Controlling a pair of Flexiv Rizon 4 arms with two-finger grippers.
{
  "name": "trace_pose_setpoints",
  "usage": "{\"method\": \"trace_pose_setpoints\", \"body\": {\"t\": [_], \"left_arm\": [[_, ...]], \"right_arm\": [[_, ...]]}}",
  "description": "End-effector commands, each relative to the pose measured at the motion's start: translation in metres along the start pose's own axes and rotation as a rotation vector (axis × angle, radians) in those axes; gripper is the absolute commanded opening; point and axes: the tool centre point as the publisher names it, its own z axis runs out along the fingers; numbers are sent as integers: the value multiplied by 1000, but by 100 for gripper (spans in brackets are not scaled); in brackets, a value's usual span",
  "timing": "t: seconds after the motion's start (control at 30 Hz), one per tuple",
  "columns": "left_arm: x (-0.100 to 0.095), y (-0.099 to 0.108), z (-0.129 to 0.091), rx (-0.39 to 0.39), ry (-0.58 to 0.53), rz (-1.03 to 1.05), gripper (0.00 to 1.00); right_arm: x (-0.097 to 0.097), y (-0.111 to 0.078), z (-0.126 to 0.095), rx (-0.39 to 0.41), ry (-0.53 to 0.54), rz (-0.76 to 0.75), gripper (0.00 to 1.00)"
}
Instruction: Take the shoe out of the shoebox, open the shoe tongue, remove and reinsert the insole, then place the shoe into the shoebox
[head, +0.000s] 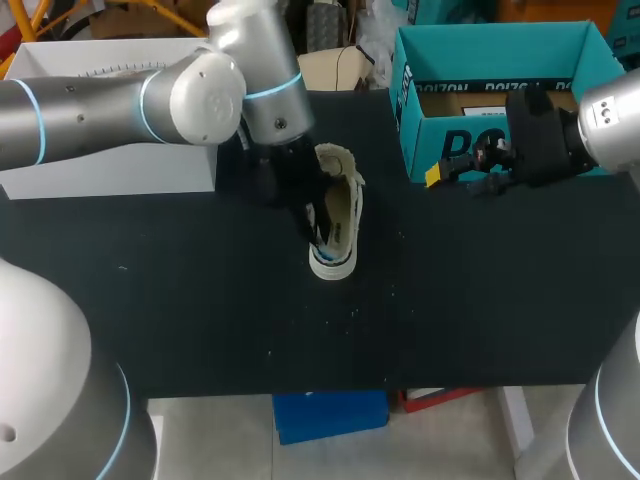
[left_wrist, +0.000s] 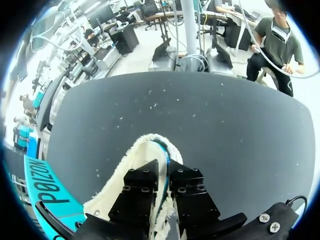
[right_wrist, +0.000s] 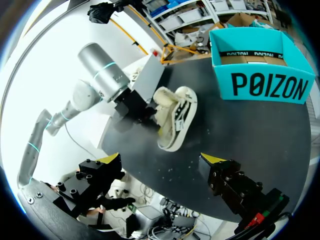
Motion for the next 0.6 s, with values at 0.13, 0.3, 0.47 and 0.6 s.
{"method": "trace_pose_setpoints", "body": {"t": [0.13, 0.3, 0.47, 0.6], "left_arm": [[-7, 3, 12, 12, 22, -6, 0], [-9, 1, 20, 37, 71, -7, 0], [-5, 0, 26, 54, 109, -17, 0], [-4, -2, 31, 71, 128, -20, 1]], "right_arm": [[1, 0, 0, 1, -2, 1, 100], [1, 0, 0, 1, -2, 1, 100], [1, 0, 0, 1, -2, 1, 100], [1, 0, 0, 1, -2, 1, 100]]}}
